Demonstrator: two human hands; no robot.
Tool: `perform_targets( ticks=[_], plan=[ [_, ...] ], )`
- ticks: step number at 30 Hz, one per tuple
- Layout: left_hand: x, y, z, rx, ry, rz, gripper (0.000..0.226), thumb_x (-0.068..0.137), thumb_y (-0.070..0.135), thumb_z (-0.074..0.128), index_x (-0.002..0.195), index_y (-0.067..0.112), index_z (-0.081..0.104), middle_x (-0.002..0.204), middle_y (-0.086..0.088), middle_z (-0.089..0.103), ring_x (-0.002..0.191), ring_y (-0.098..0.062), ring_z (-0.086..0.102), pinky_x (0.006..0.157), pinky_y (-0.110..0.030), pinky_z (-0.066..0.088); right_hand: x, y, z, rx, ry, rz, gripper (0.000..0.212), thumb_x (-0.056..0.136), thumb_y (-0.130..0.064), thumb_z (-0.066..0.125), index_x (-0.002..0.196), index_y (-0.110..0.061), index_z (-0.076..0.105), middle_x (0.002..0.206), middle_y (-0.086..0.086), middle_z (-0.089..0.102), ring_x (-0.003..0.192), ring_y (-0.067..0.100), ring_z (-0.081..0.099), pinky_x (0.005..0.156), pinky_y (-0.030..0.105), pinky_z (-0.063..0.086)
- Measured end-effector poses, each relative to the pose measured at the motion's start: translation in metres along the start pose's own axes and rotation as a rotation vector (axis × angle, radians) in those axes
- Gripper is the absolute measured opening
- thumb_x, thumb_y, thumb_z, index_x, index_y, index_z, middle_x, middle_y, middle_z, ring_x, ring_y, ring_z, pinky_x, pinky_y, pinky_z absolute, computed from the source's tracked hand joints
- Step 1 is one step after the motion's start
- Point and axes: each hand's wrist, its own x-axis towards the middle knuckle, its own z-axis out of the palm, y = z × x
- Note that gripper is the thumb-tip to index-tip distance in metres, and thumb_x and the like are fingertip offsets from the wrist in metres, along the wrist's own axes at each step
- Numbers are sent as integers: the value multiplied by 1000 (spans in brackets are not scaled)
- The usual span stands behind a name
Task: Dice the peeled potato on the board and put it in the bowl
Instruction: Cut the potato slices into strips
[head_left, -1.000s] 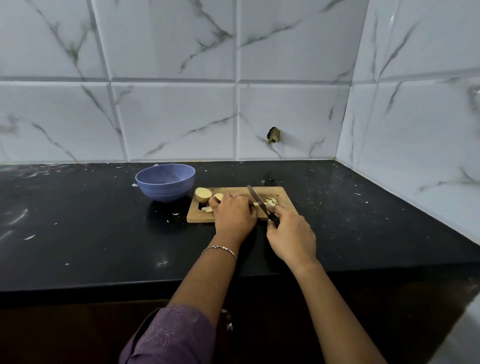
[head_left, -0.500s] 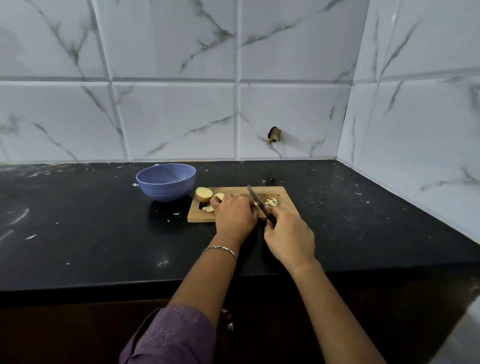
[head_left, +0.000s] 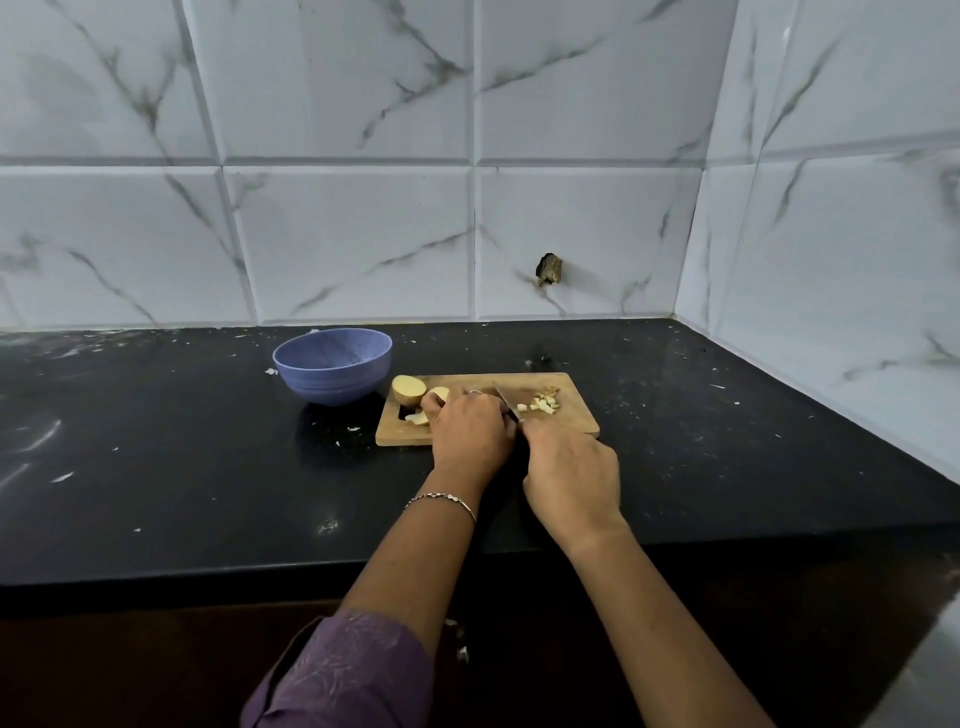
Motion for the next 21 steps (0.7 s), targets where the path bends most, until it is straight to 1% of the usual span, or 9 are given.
perform_targets(
  ticks=[2, 6, 9, 12, 14, 16, 17, 19, 21],
  plan=[
    [0, 0, 1, 6, 5, 2, 28, 95, 29, 44, 93, 24, 71, 100, 2, 66, 111, -20, 49, 100, -46, 24, 0, 3, 0, 11, 8, 2, 27, 98, -9, 45, 112, -22, 63, 103, -4, 67, 87, 18, 66, 64, 31, 42],
    [0, -1, 3, 26, -11, 30, 31, 98, 34, 43, 108, 26, 71, 110, 2, 66, 117, -20, 46, 101, -48, 23, 4, 10, 4, 11, 6, 35, 29, 95, -7, 46, 112, -25, 62, 105, -5, 66, 88, 20, 66, 67, 33, 48],
    [1, 0, 6, 27, -55, 97, 37, 100, 41, 39, 119, 27, 67, 123, 3, 64, 123, -21, 42, 97, -48, 22, 11, 17, 7, -9, -9, 50, 32, 92, -6, 47, 112, -26, 62, 106, -4, 65, 87, 22, 66, 63, 31, 42],
    [1, 1, 8, 43, -117, 148, 42, 101, 43, 36, 132, 27, 60, 139, 3, 54, 130, -24, 35, 99, -51, 22, 16, 23, 9, -16, -6, 46, 30, 92, -7, 49, 112, -26, 60, 108, -5, 63, 83, 21, 65, 61, 31, 37],
    [2, 0, 9, 43, -144, 152, 44, 101, 44, 34, 136, 27, 56, 142, -3, 49, 132, -26, 32, 101, -52, 21, 16, 25, 9, 0, 4, 53, 28, 92, -9, 51, 113, -26, 59, 104, -4, 64, 82, 21, 65, 61, 31, 38],
    [2, -1, 9, 24, -154, 138, 44, 100, 43, 35, 135, 27, 57, 141, -6, 45, 133, -27, 31, 102, -52, 20, 14, 25, 8, 30, 26, 72, 26, 93, -10, 52, 113, -25, 59, 102, -2, 64, 82, 23, 65, 61, 32, 38],
    [2, 0, 8, 11, -135, 127, 42, 100, 42, 36, 131, 26, 59, 140, -6, 46, 132, -27, 32, 102, -52, 20, 14, 26, 7, 50, 40, 83, 25, 94, -11, 52, 113, -25, 58, 102, -2, 64, 82, 24, 65, 61, 32, 38],
    [2, 1, 6, -7, -34, 81, 36, 99, 36, 39, 123, 24, 64, 135, -5, 49, 128, -25, 36, 102, -51, 21, 12, 27, 6, 92, 57, 95, 22, 94, -12, 53, 112, -25, 59, 100, -2, 64, 82, 24, 65, 61, 31, 37],
    [2, 0, 4, -11, 79, -23, 30, 98, 26, 44, 121, 24, 63, 133, -4, 49, 126, -24, 38, 103, -50, 21, 10, 27, 6, 116, 59, 81, 21, 95, -15, 55, 112, -26, 60, 100, -3, 64, 83, 22, 65, 62, 31, 38]
  ],
)
